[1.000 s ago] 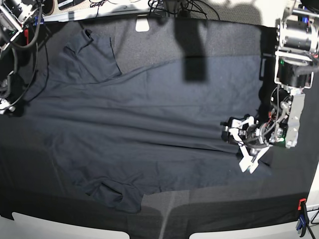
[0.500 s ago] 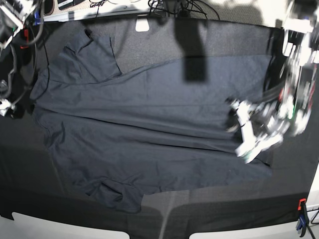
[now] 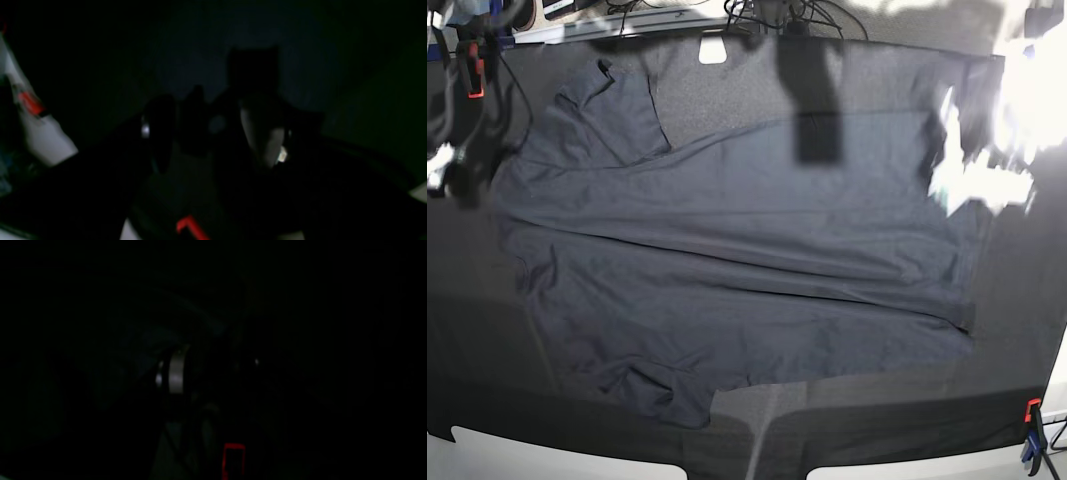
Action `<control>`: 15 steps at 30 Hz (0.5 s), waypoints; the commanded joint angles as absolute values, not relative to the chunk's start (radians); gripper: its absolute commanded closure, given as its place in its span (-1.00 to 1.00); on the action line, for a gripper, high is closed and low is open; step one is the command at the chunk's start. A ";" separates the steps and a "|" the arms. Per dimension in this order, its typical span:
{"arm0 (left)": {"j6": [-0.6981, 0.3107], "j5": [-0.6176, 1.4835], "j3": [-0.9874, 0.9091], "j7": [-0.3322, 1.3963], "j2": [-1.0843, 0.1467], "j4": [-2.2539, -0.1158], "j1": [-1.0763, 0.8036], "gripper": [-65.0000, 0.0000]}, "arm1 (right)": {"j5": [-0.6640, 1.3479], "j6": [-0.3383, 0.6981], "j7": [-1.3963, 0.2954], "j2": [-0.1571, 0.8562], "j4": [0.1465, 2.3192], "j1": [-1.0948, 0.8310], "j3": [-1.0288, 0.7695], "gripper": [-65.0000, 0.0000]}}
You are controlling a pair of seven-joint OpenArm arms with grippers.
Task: Layout the t-shirt on the table in an organized manner, then fold the t-shirt properly
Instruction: 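Pull the shirt edge outward with the left gripper and release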
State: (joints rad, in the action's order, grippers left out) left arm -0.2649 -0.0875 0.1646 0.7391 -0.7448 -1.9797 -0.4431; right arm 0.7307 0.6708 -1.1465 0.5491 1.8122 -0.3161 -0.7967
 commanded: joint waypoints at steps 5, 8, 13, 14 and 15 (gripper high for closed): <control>-0.212 -0.210 0.158 0.722 -0.786 -1.995 -0.594 -0.01 | 0.743 0.698 -1.126 0.570 1.937 -0.335 -0.805 0.30; -0.194 -0.246 0.158 0.619 -0.791 -1.993 -0.664 0.07 | 0.744 0.698 -1.126 0.567 1.975 -0.335 -0.805 0.30; -0.099 -0.258 0.158 0.549 -0.790 -1.991 -0.663 0.15 | 0.765 0.698 -1.126 0.546 1.995 -0.335 -0.805 0.30; -0.097 -0.261 0.158 0.548 -0.790 -1.990 -0.660 0.15 | 0.780 0.698 -1.126 0.542 1.995 -0.335 -0.805 0.30; -0.097 -0.261 0.158 0.545 -0.790 -1.989 -0.659 0.15 | 0.799 0.698 -1.126 0.538 1.995 -0.335 -0.805 0.30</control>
